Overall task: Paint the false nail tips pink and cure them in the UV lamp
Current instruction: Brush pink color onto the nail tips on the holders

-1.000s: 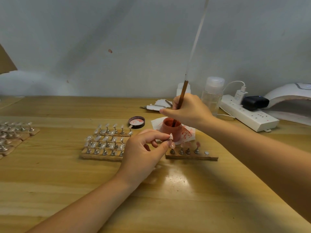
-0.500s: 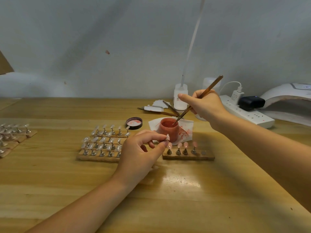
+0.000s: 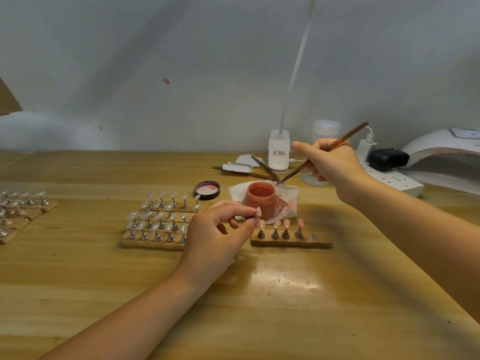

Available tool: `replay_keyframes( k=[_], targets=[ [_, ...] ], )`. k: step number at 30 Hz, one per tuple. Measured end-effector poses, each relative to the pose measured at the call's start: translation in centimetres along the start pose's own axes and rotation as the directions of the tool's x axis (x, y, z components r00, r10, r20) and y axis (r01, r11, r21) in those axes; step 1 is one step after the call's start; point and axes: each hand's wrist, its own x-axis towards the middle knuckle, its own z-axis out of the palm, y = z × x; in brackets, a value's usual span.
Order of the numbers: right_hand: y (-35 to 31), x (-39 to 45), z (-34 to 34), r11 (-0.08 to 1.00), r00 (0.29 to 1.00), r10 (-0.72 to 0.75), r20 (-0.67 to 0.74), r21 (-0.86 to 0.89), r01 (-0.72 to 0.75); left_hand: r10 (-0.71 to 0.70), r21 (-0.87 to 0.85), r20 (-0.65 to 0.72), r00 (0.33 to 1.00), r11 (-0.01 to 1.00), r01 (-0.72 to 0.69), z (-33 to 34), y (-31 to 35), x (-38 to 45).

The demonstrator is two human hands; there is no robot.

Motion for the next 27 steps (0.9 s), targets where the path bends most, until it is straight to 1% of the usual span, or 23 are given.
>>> replay_keyframes(
  k=[2,6,9,12,15,17,19,21,23,24,25,27],
  targets=[
    [0.2,-0.1,0.2,1.000,1.000,0.013,0.007,0.012,-0.013,0.000,0.002,-0.001,1.000,1.000,0.000,0.0,0.0,0.0],
    [0.6,-0.4,0.4,0.999,0.999,0.036,0.023,-0.030,-0.035,0.006,-0.009,-0.004,1.000,1.000,-0.006,0.0,-0.1,0.0],
    [0.5,-0.7,0.0,0.999,0.999,0.038,-0.015,0.008,-0.038,0.009,-0.011,-0.006,1.000,1.000,-0.009,0.0,-0.1,0.0],
    [-0.1,-1.6,-0.7,0.998,0.997,-0.018,-0.073,0.058,0.022,0.008,-0.014,-0.007,1.000,1.000,-0.008,0.0,0.0,0.0],
    [-0.9,-3.6,-1.3,0.979,0.994,-0.077,-0.075,0.184,0.089,0.010,-0.021,-0.011,1.000,1.000,-0.011,0.1,0.1,0.0],
    [-1.1,-5.4,-1.4,0.956,0.987,-0.155,-0.035,0.245,0.159,0.011,-0.025,-0.016,1.000,1.000,-0.011,0.1,0.1,0.0],
    [-0.7,-7.2,-1.3,0.927,0.956,-0.294,0.003,0.246,0.285,0.008,-0.025,-0.023,1.000,1.000,-0.008,0.1,0.1,0.0],
    [-0.2,-8.7,-1.0,0.880,0.896,-0.441,0.039,0.216,0.424,0.005,-0.029,-0.027,1.000,1.000,-0.006,0.2,0.1,0.0],
    [0.4,-9.7,-0.6,0.831,0.828,-0.552,0.105,0.149,0.535,0.004,-0.035,-0.028,1.000,0.999,-0.005,0.2,0.0,0.0],
    [0.6,-10.1,-0.5,0.816,0.805,-0.577,0.136,0.113,0.566,0.006,-0.036,-0.024,1.000,0.999,-0.007,0.2,0.0,0.0],
    [0.8,-10.3,-0.4,0.813,0.798,-0.583,0.153,0.092,0.576,0.009,-0.036,-0.020,1.000,0.999,-0.010,0.2,0.0,0.0],
    [0.9,-10.5,-0.2,0.823,0.809,-0.568,0.152,0.101,0.559,0.015,-0.038,-0.014,1.000,0.999,-0.016,0.1,0.0,0.0]
  ],
)
